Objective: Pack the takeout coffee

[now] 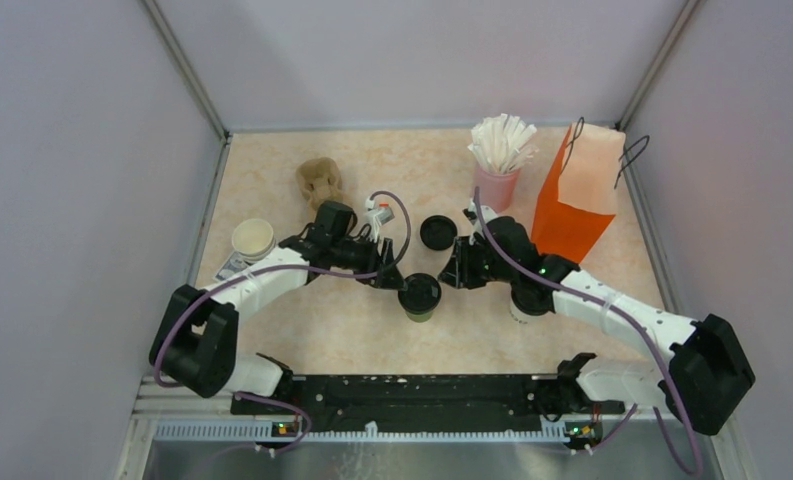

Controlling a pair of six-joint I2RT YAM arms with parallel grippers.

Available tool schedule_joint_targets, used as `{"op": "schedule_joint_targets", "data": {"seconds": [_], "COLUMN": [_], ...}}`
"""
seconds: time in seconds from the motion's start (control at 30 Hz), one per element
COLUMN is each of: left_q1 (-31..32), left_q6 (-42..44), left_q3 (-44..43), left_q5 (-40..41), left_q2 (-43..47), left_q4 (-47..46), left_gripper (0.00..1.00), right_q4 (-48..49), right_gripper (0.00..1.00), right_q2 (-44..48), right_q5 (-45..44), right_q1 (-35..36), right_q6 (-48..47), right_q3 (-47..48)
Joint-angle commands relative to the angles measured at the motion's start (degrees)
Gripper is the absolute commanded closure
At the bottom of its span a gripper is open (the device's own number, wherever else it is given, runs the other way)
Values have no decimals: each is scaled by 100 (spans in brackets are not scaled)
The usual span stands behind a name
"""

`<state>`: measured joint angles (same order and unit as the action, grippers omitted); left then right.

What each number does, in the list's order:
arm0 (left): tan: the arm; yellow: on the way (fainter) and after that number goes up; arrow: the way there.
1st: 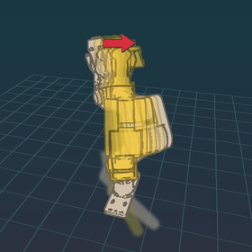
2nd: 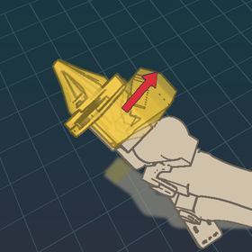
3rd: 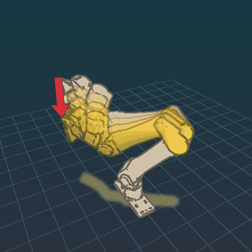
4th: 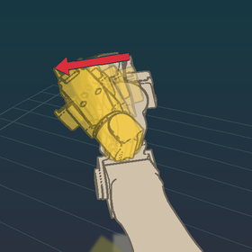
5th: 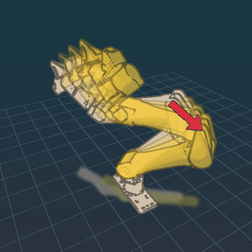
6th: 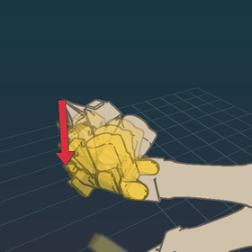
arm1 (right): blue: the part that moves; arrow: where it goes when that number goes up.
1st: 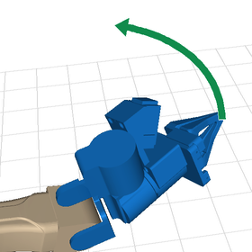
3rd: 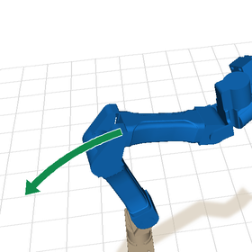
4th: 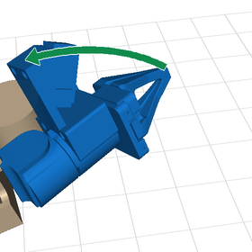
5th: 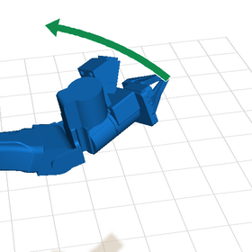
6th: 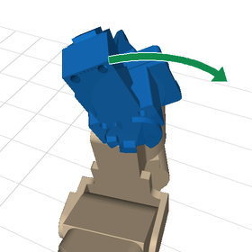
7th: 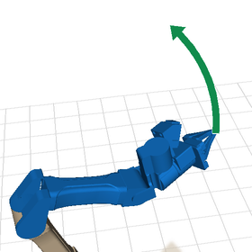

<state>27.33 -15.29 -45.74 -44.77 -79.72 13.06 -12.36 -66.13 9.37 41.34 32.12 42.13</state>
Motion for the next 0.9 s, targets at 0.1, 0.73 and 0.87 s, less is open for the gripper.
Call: {"op": "schedule_joint_targets", "data": {"seconds": [0.1, 0.73, 0.87], "left_q1": [26, 31, 43], "left_q6": [127, 263, 270], "left_q3": [9, -18, 8], "left_q5": [74, 330, 408], "left_q2": [-156, -335, -416], "left_q4": [-234, -153, -163], "left_gripper": [45, 46, 47], "right_q4": [286, 155, 87], "right_gripper": [71, 75, 75], "right_q2": [-212, -66, -159], "right_q5": [165, -520, -798], "right_q1": [-56, 105, 324], "right_q6": [-42, 538, 705], "right_q3": [70, -1271, -1444]}}
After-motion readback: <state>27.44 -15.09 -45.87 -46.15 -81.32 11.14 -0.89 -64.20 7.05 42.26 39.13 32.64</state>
